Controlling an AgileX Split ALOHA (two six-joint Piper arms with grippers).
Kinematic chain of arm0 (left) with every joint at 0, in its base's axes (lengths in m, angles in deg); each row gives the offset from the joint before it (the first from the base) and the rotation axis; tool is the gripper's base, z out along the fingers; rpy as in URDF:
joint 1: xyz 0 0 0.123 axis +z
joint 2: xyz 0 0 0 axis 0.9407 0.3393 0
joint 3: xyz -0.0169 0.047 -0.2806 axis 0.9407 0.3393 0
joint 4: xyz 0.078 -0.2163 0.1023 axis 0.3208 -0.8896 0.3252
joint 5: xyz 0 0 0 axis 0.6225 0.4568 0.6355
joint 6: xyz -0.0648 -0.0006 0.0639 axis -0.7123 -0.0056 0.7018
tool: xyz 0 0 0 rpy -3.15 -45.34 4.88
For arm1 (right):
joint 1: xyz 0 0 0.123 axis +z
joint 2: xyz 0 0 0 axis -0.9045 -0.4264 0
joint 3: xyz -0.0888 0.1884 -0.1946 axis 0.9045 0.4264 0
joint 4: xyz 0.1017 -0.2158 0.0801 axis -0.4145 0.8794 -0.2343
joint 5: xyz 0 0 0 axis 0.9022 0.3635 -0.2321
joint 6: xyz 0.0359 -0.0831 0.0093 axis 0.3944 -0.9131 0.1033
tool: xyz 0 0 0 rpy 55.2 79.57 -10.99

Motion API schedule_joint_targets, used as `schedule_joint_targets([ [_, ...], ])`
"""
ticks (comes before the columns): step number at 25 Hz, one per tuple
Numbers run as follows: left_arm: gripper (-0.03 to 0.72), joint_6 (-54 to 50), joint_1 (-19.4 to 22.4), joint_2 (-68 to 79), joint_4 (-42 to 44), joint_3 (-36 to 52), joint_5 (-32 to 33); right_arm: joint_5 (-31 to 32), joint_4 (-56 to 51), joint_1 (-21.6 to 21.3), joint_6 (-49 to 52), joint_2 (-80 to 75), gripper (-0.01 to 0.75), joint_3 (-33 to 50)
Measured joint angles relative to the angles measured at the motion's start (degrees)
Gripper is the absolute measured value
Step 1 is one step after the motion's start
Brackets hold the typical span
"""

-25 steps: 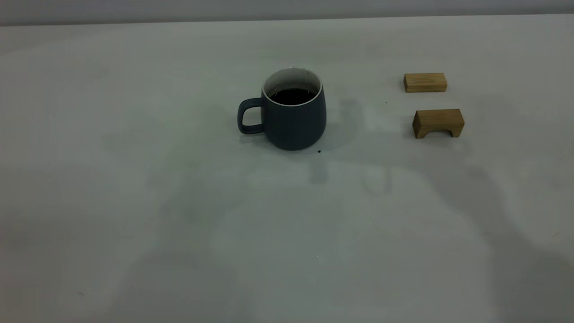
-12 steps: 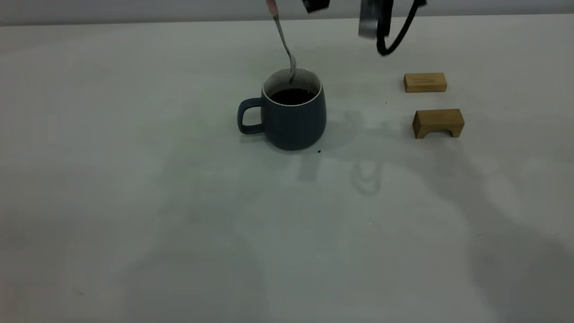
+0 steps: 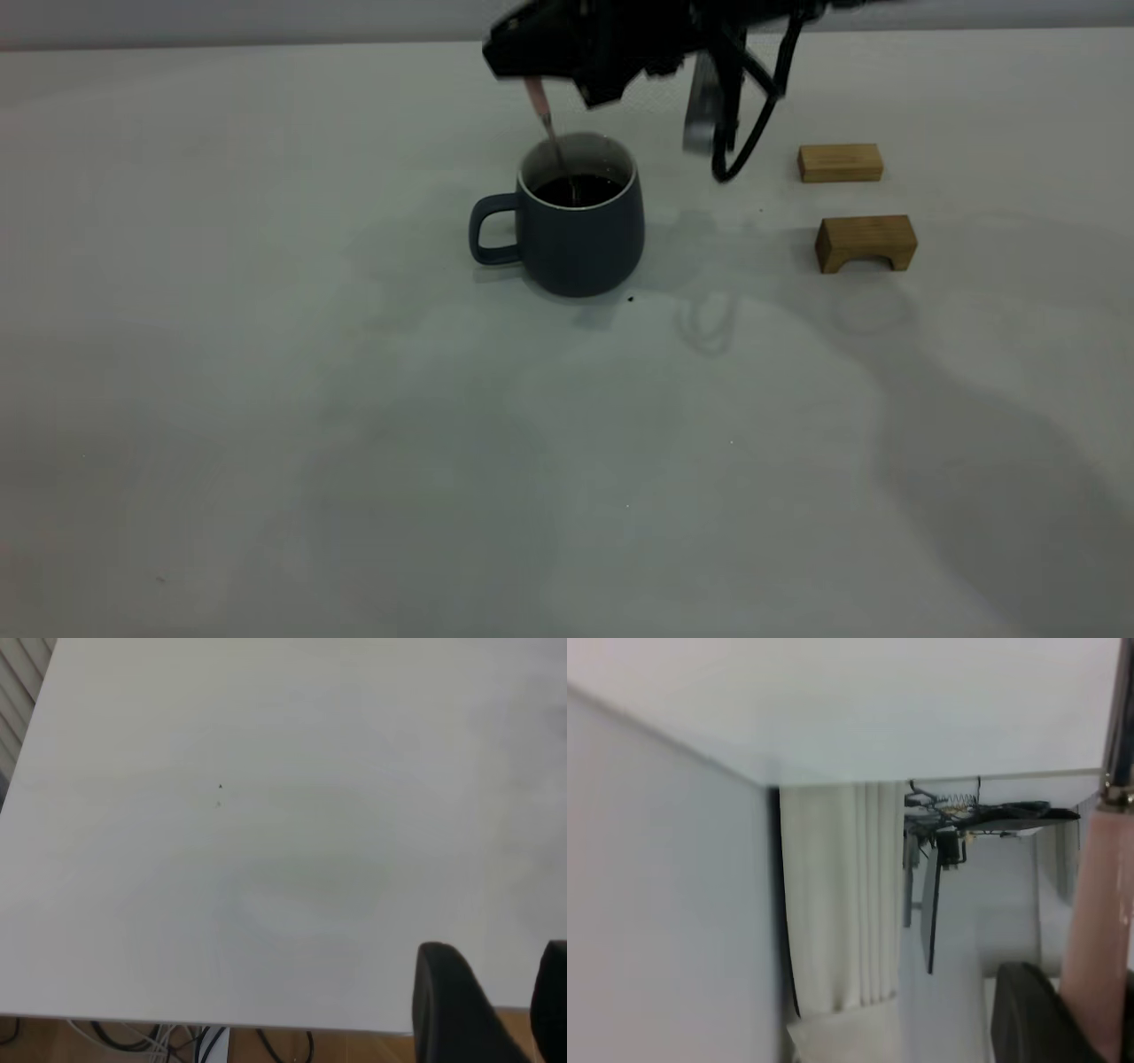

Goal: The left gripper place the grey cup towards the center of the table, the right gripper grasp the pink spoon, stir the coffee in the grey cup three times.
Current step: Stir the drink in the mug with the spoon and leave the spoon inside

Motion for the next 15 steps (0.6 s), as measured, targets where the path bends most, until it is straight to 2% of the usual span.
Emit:
schedule_joint_targets([
  [8,0.299,0.0,0.0,0.0,0.0,0.0,0.0,0.24,0.45,-0.23,1.0,-3.26,0.136,-5.58],
  [15,0.299,0.0,0.0,0.0,0.0,0.0,0.0,1.48,6.35,-3.97,3.5,-3.26,0.136,-5.49],
])
